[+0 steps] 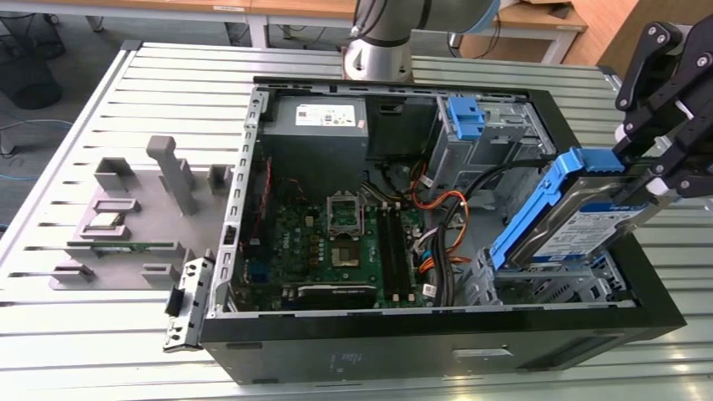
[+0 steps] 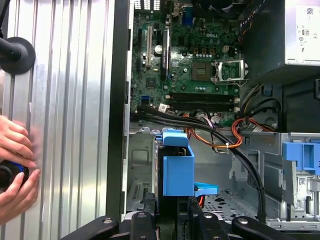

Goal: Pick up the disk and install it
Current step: 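Insert the disk into the insertion slot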

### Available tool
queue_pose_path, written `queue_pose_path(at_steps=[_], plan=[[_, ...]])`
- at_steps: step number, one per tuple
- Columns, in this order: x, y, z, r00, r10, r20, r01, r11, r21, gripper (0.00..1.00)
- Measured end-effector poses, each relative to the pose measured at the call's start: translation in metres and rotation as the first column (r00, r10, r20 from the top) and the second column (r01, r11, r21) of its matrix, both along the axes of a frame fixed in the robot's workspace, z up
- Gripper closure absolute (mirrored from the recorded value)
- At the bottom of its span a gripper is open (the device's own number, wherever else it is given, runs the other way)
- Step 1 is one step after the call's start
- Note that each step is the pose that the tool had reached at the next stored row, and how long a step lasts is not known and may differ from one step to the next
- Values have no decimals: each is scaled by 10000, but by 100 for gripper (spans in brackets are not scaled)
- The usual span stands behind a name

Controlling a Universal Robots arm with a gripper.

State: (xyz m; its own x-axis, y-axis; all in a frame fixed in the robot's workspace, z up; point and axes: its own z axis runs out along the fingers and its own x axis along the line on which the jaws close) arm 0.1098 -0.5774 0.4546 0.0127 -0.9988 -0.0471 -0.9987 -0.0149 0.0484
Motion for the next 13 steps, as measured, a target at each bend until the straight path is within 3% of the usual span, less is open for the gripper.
queue_pose_path(at_steps=[13], plan=[[3,10,-26,9997,-225,0,225,9997,27,65]])
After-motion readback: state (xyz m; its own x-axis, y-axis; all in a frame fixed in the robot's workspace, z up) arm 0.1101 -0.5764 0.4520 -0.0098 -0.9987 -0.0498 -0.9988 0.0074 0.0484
